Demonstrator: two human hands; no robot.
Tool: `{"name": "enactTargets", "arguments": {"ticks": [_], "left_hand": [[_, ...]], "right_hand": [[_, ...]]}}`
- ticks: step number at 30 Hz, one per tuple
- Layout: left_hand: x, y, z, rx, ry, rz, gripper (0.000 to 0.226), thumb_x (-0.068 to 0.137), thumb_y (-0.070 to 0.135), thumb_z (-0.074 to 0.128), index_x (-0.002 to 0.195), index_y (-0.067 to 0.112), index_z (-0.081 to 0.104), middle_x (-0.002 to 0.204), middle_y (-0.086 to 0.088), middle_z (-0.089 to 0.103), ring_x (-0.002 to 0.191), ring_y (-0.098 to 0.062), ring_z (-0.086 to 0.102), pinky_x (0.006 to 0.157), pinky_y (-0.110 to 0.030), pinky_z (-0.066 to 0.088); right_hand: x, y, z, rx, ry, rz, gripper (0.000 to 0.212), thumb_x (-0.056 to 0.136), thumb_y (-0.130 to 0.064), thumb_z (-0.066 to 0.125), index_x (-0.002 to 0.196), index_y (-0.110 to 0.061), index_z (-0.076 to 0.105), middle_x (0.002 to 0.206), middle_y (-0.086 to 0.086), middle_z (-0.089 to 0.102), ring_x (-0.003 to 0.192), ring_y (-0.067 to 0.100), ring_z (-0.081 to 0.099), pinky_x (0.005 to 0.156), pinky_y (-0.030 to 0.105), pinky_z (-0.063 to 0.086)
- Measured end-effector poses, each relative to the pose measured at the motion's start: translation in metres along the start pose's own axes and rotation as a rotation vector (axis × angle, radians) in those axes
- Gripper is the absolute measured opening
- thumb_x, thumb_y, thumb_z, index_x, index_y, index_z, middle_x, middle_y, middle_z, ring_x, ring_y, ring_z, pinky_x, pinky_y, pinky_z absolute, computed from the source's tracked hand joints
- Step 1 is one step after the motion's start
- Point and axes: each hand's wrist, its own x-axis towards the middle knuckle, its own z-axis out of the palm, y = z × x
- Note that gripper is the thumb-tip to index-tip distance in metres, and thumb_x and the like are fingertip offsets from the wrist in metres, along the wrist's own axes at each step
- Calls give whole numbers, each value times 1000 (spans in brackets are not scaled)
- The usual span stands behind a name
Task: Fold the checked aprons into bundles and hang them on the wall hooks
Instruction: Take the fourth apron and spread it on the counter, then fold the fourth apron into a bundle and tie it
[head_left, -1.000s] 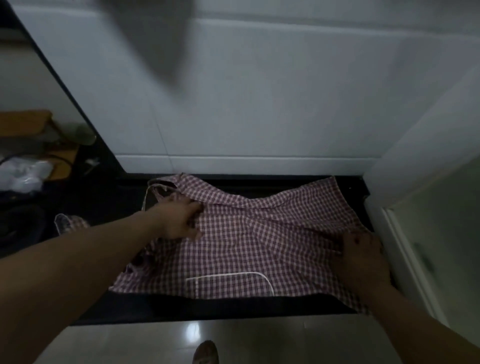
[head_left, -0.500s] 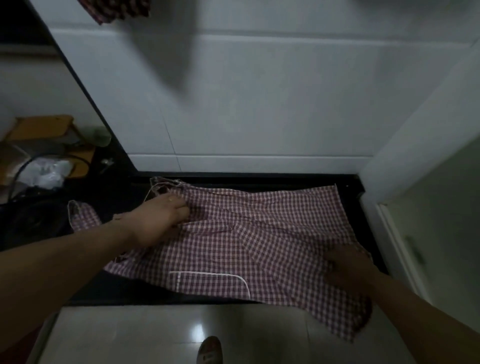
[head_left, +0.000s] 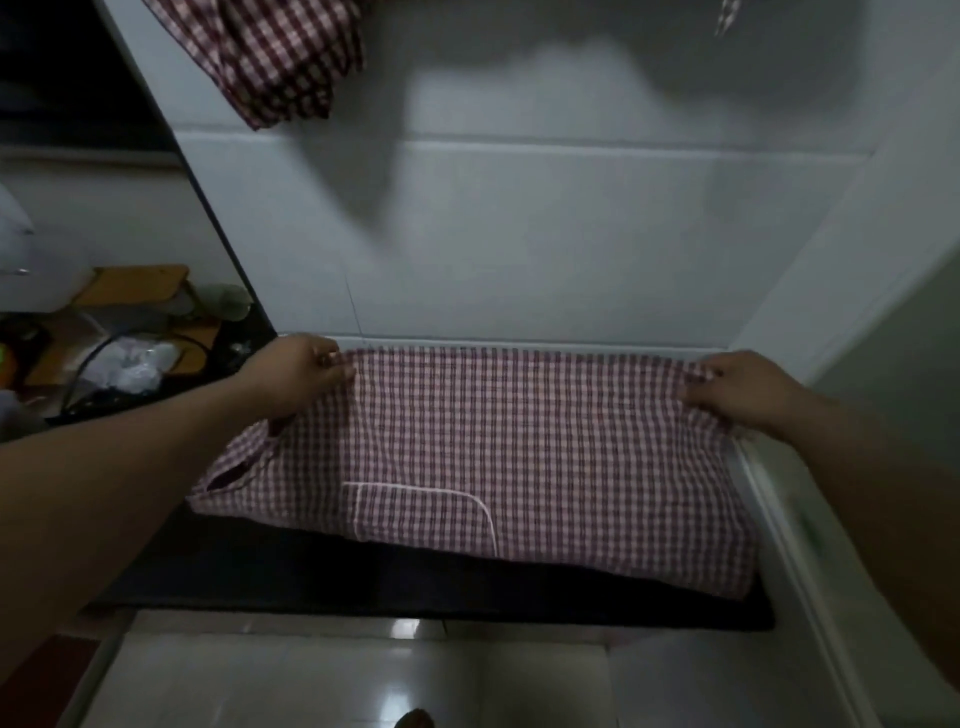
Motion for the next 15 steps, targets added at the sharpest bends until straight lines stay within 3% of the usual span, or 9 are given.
{"name": "enactTargets", "arguments": {"ticks": [2, 4, 6, 8, 10, 12, 13, 15], "left_hand": [[18, 0, 25, 105, 68, -36, 31, 101, 39, 62, 75, 24, 57, 78, 0, 62, 80, -27, 61, 64, -34, 40], [29, -2, 50, 205, 156, -62, 16, 100, 36, 60, 99, 22, 67, 102, -8, 69, 98, -33, 63, 77, -40, 48], [31, -3, 74, 326, 266, -37, 33, 96, 26, 64, 129, 19, 64, 126, -13, 62, 116, -37, 55, 94, -49, 44], [15, 9, 91, 352, 331, 82, 44, 93, 21, 66, 136, 18, 59, 129, -13, 58, 118, -37, 52, 96, -52, 42], [-22, 18, 111, 369, 238, 342, 37, 94, 26, 61, 131, 21, 60, 122, -9, 58, 110, -32, 55, 92, -48, 43], [-67, 14, 138, 414, 32, 558, 34, 99, 40, 52, 130, 27, 59, 122, 0, 57, 110, -23, 54, 95, -45, 43], [-83, 8, 148, 415, -39, 567, 37, 100, 48, 48, 131, 31, 58, 126, 3, 55, 114, -20, 54, 100, -43, 43], [-97, -19, 165, 361, -54, 393, 47, 100, 60, 41, 137, 34, 54, 134, 6, 53, 123, -18, 53, 108, -44, 38]], "right_hand": [[22, -3, 23, -132, 73, 9, 15, 90, -27, 73, 88, -12, 73, 100, 14, 73, 88, 30, 66, 78, 34, 50], [31, -2, 51, -271, 232, 36, 16, 92, -31, 64, 99, -16, 68, 114, 17, 67, 101, 35, 62, 87, 41, 48], [25, -1, 87, -352, 486, 72, 31, 90, -26, 62, 117, -11, 63, 118, 23, 60, 108, 43, 57, 91, 51, 46], [0, -3, 124, -327, 635, -65, 35, 89, -20, 59, 120, -4, 61, 115, 25, 60, 104, 44, 58, 87, 52, 47], [-40, 2, 166, -252, 518, -319, 36, 92, -27, 48, 116, -5, 63, 108, 19, 64, 96, 39, 62, 86, 47, 51], [-84, 12, 202, -251, 196, -404, 44, 96, -43, 36, 118, -18, 64, 106, 3, 66, 94, 24, 64, 85, 41, 56], [-98, 23, 215, -299, 78, -403, 48, 97, -51, 33, 123, -23, 63, 110, -4, 65, 97, 19, 63, 86, 40, 55], [-109, 62, 236, -386, -34, -346, 56, 98, -59, 34, 140, -29, 56, 135, -8, 58, 119, 18, 57, 99, 41, 52]]}}
